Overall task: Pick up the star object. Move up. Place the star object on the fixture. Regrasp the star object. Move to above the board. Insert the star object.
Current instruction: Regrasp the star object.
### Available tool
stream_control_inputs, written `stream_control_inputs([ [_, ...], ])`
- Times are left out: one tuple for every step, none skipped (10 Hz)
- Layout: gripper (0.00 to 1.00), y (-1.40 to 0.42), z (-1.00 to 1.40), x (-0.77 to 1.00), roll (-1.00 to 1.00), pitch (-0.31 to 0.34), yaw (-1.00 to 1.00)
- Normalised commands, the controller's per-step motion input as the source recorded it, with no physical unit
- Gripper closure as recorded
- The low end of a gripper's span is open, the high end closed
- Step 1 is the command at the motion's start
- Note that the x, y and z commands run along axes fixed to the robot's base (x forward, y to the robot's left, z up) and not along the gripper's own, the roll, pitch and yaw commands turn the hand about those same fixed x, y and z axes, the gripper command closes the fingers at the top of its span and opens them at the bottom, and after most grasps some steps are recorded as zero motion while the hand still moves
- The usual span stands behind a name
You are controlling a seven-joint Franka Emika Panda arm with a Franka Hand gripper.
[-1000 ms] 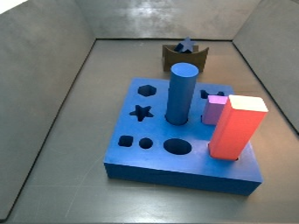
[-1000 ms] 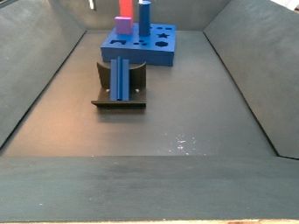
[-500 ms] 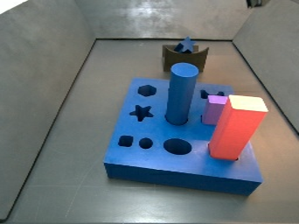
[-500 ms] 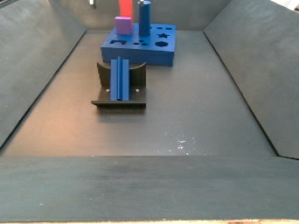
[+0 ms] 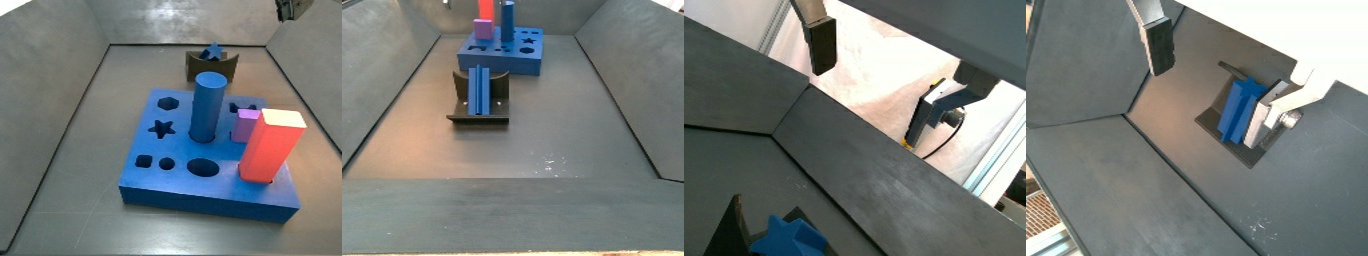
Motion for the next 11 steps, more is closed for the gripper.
stream_control_inputs([
  [0.0, 0.07, -1.0, 0.03, 0.24, 0.026, 0.18],
  [0.0, 0.07, -1.0, 0.04, 0.21, -0.006, 0.17],
  [0.0, 0.06, -1.0, 0.05, 0.17, -0.035, 0.15],
  [0.0, 0.05, -1.0, 0.07, 0.12, -0.07, 0.12],
  [0.0, 0.05, -1.0, 0.08, 0.09, -0.094, 0.1],
  [0.0, 0.05, -1.0, 0.08, 0.08, -0.11, 0.07],
  [0.0, 0.04, -1.0, 0.09, 0.08, -0.112, 0.04],
  [0.0, 0.04, -1.0, 0.1, 0.08, -0.108, 0.02],
  [0.0, 0.03, -1.0, 0.11, 0.08, -0.099, -0.01],
  [0.0, 0.03, -0.94, 0.11, 0.08, -0.086, -0.02],
  [0.0, 0.02, -0.74, 0.09, 0.08, -0.063, -0.03],
])
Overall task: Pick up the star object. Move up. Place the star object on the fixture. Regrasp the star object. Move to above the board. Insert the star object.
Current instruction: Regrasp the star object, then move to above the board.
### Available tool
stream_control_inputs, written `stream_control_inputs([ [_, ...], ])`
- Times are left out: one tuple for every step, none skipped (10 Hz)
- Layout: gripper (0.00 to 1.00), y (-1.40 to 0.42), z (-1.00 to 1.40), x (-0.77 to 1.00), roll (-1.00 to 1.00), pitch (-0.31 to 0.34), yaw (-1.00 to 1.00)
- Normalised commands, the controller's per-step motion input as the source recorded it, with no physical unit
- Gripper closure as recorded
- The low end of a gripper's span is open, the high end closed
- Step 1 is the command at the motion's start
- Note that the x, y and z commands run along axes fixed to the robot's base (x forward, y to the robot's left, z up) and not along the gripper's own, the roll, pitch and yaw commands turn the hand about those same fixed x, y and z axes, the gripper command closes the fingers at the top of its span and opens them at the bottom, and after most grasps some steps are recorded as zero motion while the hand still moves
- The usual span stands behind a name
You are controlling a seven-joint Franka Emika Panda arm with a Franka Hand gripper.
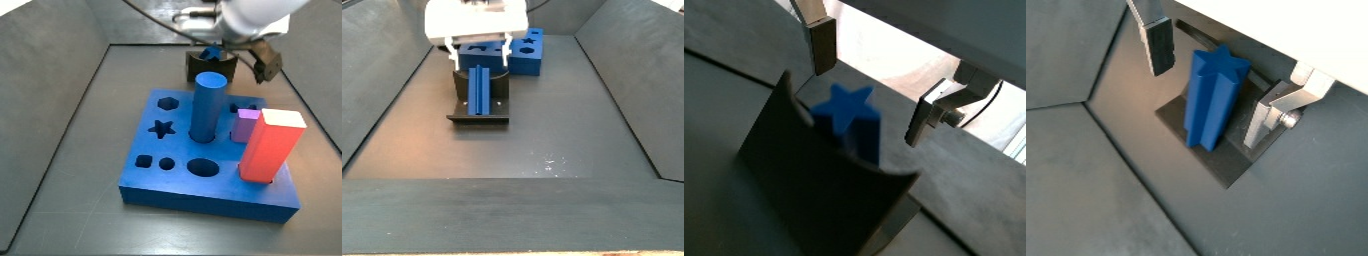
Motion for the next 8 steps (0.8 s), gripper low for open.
stream_control_inputs([
  [0.0, 0.01, -0.6, 0.08, 0.07, -0.052, -0.04],
  [0.0, 0.01, -0.41, 0.08, 0.07, -0.036, -0.03],
  [0.0, 0.01, -0.32, 0.07, 0.07, -0.03, -0.03],
  [0.0, 0.0, -0.18, 0.03, 0.06, -0.008, -0.01],
  [1.0, 0.0, 0.0, 0.0, 0.0, 0.0, 0.0],
  [1.0, 0.07, 1.0, -0.09, 0.54, 0.002, 0.04],
  [1.0, 0.07, 1.0, -0.09, 0.52, -0.004, 0.04],
  [1.0, 0.06, 1.0, -0.09, 0.42, -0.035, 0.03],
])
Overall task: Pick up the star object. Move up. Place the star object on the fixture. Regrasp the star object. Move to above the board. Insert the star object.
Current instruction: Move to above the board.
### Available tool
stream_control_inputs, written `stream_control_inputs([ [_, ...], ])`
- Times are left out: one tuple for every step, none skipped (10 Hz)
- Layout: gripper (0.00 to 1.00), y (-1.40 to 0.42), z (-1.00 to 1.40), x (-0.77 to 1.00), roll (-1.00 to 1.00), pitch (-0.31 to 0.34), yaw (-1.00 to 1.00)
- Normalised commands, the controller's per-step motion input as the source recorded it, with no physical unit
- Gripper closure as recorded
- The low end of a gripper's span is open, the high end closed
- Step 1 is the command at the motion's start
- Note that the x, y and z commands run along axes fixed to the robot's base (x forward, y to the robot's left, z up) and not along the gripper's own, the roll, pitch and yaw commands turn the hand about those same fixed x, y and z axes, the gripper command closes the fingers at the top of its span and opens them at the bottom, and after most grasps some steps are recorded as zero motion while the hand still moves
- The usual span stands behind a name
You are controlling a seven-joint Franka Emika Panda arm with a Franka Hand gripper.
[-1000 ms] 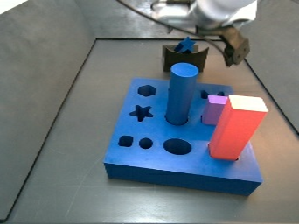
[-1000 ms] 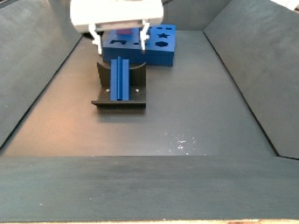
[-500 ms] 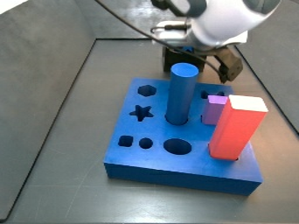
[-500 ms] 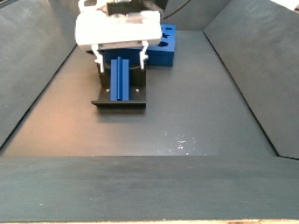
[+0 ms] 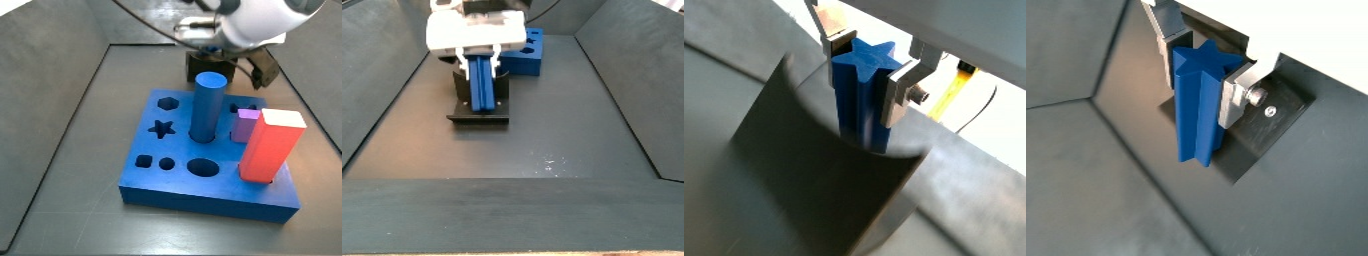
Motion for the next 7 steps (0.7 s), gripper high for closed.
stream_control_inputs([
  [1.0, 0.06, 1.0, -0.09, 0.27, -0.064, 0.02],
  [1.0, 0.06, 1.0, -0.09, 0.21, -0.075, 0.01],
  [1.0, 0.05, 1.0, -0.09, 0.13, -0.098, -0.04],
  [1.0, 0.05, 1.0, -0.09, 0.1, -0.098, -0.06],
  [1.0, 0.05, 1.0, -0.09, 0.09, -0.087, -0.09],
  [1.0, 0.04, 1.0, -0.08, 0.07, -0.064, -0.12],
  [1.0, 0.04, 1.0, -0.08, 0.07, -0.041, -0.13],
])
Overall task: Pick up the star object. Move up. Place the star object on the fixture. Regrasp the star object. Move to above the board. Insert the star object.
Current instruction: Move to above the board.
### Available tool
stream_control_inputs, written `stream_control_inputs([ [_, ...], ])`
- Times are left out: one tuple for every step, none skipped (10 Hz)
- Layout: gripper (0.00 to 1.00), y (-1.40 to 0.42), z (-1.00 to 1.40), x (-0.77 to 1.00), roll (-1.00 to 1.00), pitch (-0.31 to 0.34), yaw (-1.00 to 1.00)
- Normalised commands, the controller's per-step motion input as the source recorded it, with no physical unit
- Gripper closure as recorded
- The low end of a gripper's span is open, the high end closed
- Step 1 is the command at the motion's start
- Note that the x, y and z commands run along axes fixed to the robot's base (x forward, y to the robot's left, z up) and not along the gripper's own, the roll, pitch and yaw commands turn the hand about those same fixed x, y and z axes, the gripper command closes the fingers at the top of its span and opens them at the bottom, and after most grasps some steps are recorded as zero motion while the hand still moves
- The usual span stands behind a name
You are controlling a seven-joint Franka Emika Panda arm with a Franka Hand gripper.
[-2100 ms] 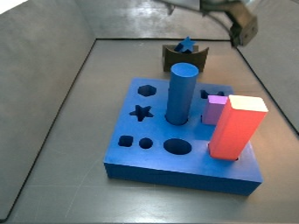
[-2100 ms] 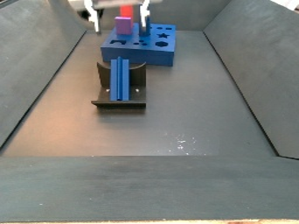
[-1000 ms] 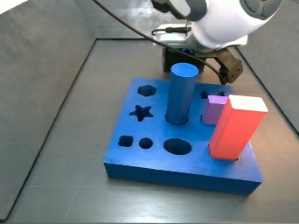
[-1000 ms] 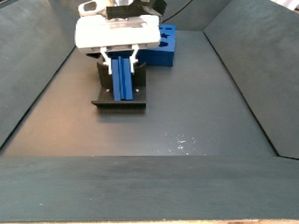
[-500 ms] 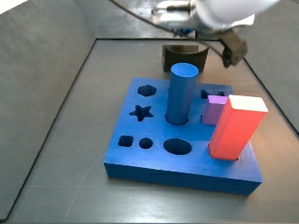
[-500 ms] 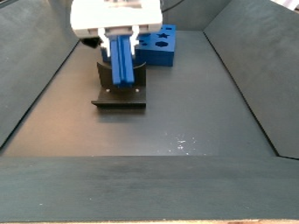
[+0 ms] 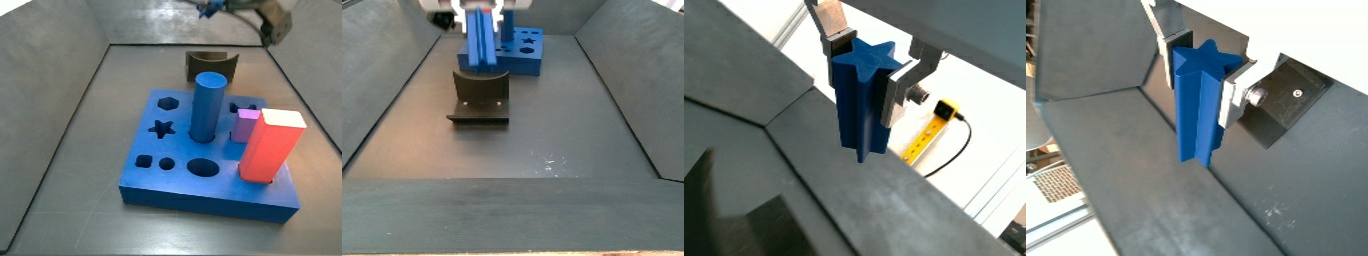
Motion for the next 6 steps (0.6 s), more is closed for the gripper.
stream_control_inputs([
  [1.0, 0.04, 1.0, -0.08, 0.07, -0.024, -0.14],
  [1.0, 0.04, 1.0, -0.08, 0.06, 0.015, -0.14],
  [1.0, 0.03, 1.0, -0.08, 0.06, 0.051, -0.12],
  [1.0, 0.03, 1.0, -0.08, 0.06, 0.075, -0.11],
  [1.0, 0.02, 0.94, -0.07, 0.06, 0.093, -0.08],
  [1.0, 0.01, 0.75, -0.06, 0.05, 0.108, -0.06],
])
